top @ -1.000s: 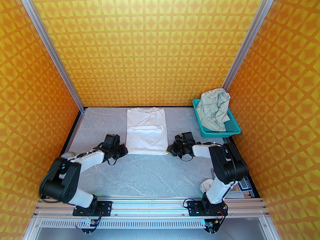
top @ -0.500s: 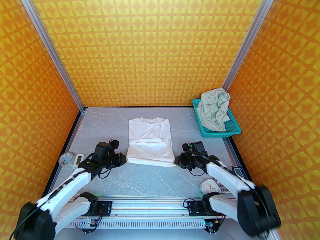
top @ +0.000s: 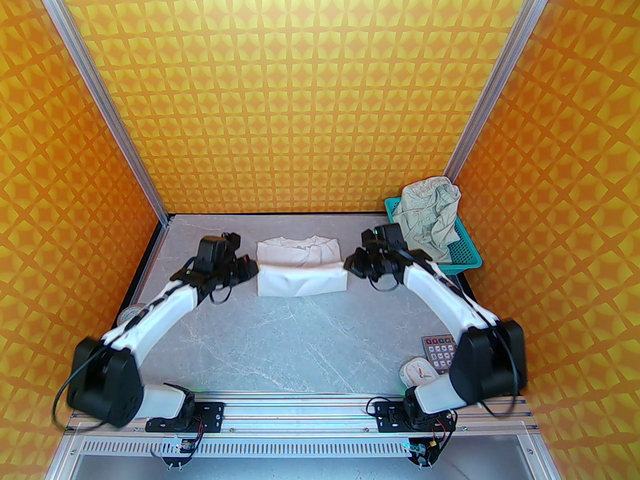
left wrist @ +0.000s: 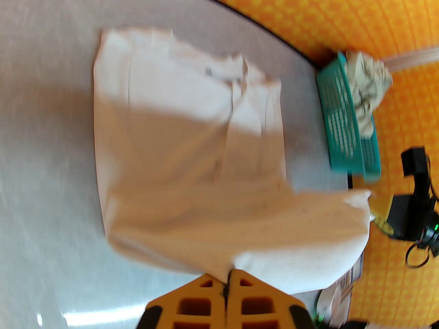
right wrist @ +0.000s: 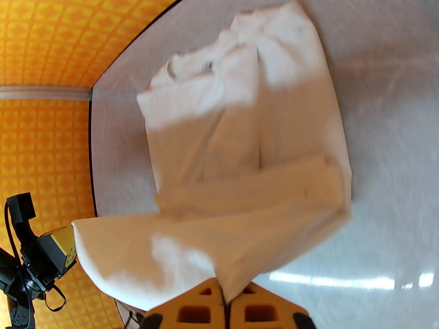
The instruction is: Fold and stack the mixed laundry pile
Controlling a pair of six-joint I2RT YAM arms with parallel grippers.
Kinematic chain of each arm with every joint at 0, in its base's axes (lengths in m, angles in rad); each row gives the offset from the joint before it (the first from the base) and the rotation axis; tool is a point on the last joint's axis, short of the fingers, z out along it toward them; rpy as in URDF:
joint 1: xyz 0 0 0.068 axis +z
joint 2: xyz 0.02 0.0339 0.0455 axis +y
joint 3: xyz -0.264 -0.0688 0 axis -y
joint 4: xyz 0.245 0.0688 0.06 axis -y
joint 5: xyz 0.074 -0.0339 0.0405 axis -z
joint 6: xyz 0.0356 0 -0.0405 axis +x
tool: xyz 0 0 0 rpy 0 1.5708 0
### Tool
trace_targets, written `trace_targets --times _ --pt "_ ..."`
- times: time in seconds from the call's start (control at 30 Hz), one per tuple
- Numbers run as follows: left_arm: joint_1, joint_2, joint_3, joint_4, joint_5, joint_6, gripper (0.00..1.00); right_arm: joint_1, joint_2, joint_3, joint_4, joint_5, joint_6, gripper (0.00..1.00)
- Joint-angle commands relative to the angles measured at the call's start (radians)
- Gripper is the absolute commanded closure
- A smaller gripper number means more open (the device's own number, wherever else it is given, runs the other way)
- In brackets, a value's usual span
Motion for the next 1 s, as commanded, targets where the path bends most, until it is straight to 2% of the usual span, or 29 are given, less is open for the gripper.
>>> trace_targets --times 0.0,0.27,0.47,0.6,0.63,0.67,0.73,0.8,0.87,0.97 --pt "0.022 0.095 0.099 0.096 -0.007 -0.012 1.00 -0.019 0.089 0.088 0.053 -0.023 0.018 1.00" --pt "0.068 0.307 0.258 0.167 0.006 -0.041 1.00 -0.051 0.319 0.305 0.113 -0.111 0.037 1.00" --pt "0.109 0.449 0.343 0.247 0.033 -0.080 1.00 -0.072 0.480 0.429 0.235 -0.179 0.042 1.00" --pt "0.131 0.574 0.424 0.296 0.047 -0.106 1.00 -0.083 0.626 0.547 0.323 -0.228 0.074 0.94" --pt "0.136 0.603 0.440 0.314 0.049 -0.115 0.98 -0.084 0.663 0.580 0.338 -0.241 0.077 0.92" --pt "0.141 0.640 0.447 0.347 0.054 -0.129 0.91 -0.085 0.706 0.617 0.356 -0.255 0.083 0.86" --pt "0.153 0.706 0.488 0.418 0.069 -0.159 0.65 -0.088 0.775 0.680 0.383 -0.268 0.098 0.71" --pt "0.162 0.766 0.512 0.491 0.082 -0.186 0.59 -0.093 0.839 0.720 0.443 -0.279 0.128 0.65" --pt "0.171 0.803 0.534 0.533 0.086 -0.197 0.58 -0.103 0.883 0.751 0.489 -0.289 0.163 0.62" --pt "0.187 0.797 0.534 0.561 0.087 -0.188 0.54 -0.120 0.888 0.767 0.516 -0.300 0.184 0.60"
